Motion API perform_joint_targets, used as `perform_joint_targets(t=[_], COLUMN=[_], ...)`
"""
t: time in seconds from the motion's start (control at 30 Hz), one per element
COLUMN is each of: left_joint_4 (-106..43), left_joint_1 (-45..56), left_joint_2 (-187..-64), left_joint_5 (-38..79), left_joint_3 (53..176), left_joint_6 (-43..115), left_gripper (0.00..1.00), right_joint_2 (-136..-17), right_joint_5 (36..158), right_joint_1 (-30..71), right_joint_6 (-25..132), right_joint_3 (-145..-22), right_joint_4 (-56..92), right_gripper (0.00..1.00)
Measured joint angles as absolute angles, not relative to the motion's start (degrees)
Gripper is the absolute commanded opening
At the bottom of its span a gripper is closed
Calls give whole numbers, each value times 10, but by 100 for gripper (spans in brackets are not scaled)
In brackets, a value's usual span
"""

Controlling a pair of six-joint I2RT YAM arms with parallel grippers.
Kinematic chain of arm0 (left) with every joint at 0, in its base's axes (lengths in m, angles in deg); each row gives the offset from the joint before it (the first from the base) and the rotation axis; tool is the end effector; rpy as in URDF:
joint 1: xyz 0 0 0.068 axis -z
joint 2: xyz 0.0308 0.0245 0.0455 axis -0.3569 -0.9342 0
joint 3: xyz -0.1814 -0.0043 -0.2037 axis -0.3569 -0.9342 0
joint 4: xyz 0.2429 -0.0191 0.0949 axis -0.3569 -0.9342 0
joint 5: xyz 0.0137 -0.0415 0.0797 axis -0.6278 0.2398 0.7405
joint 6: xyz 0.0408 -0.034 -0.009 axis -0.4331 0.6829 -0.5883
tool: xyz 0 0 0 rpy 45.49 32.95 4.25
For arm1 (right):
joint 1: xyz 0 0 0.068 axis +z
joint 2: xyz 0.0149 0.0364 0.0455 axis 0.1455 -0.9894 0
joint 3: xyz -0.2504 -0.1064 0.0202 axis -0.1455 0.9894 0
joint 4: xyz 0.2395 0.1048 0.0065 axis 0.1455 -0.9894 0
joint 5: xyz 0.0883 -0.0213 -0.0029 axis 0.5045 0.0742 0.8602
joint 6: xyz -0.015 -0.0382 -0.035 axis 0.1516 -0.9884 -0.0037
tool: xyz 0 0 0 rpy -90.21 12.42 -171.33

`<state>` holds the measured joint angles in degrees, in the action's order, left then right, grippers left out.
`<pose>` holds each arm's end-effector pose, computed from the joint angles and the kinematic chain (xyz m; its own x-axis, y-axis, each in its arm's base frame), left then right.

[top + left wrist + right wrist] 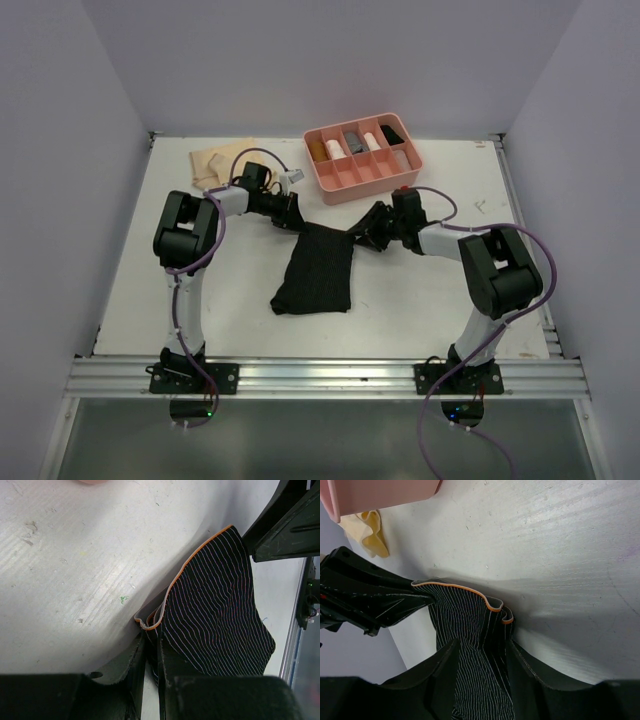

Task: Roll the underwear
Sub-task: Fold the underwear

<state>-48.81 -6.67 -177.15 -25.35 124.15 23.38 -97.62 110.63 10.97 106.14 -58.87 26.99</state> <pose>0.4214 -0.1366 0.1140 -0.8295 0.2176 -0.5143 0.5516 0.4626 -0.6940 0.3306 0.1295 0.1466 -0.8062 0.5669 -0.1697 0.2608 0.5978 0.7581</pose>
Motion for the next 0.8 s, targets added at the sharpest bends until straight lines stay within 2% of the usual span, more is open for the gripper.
perform_joint_targets(t=[0.43,0.8], left_joint_4=[-489,-488], left_joint_1=[-67,-67], left_joint_2=[-1774,-1777], left_joint_5=[-257,-264], left_joint_3=[1243,1245], left_joint_6=[234,234], left_gripper=[18,18], right_joint_2=[-963,-915], right_joint_5=[1106,1065], right_joint_1=[126,127], right_joint_6=[1071,1040], right_joint_3=[-589,-610], right_joint_4=[261,177], right_gripper=[46,47])
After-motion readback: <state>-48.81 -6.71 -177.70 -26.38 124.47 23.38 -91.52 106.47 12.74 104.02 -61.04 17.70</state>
